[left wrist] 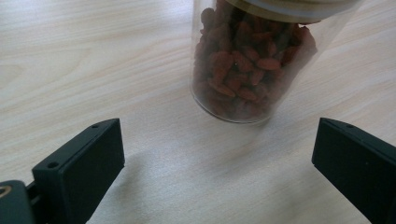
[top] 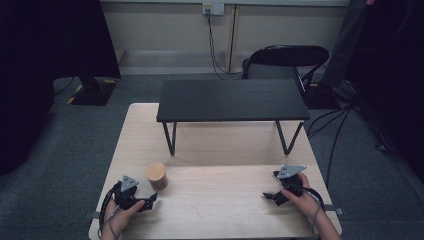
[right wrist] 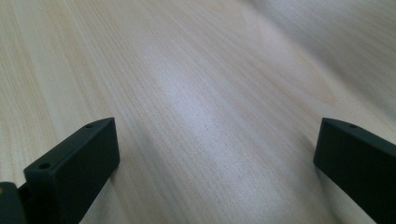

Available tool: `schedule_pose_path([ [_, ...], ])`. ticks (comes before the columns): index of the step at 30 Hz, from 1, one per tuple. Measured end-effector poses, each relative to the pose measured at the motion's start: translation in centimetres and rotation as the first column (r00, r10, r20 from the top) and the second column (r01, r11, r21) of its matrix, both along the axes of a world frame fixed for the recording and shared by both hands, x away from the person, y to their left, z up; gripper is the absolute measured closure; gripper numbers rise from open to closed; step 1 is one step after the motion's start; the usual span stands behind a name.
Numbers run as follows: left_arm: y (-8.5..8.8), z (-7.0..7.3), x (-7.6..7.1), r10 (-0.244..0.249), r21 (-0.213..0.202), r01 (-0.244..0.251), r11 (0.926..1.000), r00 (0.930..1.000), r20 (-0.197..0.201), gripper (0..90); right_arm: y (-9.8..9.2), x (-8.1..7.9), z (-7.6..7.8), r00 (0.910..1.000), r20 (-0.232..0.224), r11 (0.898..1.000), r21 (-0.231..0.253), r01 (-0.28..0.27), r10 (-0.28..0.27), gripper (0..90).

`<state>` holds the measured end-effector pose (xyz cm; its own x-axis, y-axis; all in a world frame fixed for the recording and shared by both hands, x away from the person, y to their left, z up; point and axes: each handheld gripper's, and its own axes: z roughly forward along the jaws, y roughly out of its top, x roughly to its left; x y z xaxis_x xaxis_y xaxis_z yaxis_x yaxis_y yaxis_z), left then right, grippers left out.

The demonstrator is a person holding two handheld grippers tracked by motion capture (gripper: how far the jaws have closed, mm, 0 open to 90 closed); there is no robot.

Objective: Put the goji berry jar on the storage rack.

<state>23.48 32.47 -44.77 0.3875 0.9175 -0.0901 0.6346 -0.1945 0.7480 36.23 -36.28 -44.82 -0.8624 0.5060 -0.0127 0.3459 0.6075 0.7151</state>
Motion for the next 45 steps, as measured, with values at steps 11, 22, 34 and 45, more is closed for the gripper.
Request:
schedule_pose_path([
  [11, 0.1, 0.0, 0.1, -0.004, -0.006, 0.004, 1.0, 1.0, -0.009, 1.6, 0.0, 0.0, 0.0, 1.0, 0.0, 1.0, 0.0, 0.0, 0.0, 0.0],
  [22, 0.4, 0.0, 0.0, -0.004, -0.018, 0.004, 0.9998, 1.0, -0.004, 1.6, 0.0, 0.0, 0.0, 1.0, 0.0, 1.0, 0.0, 0.0, 0.0, 0.0],
  [34, -0.2, 0.2, 0.3, -0.051, -0.01, 0.051, 0.9986, 0.9987, 0.002, 1.6, 0.0, 0.0, 0.0, 1.0, 0.0, 1.0, 0.0, 0.0, 0.0, 0.0],
  [45, -1.0, 0.2, 1.2, -0.045, -0.01, 0.045, 0.9989, 0.9989, 0.015, 1.5, 0.0, 0.0, 0.0, 1.0, 0.0, 1.0, 0.0, 0.0, 0.0, 0.0],
])
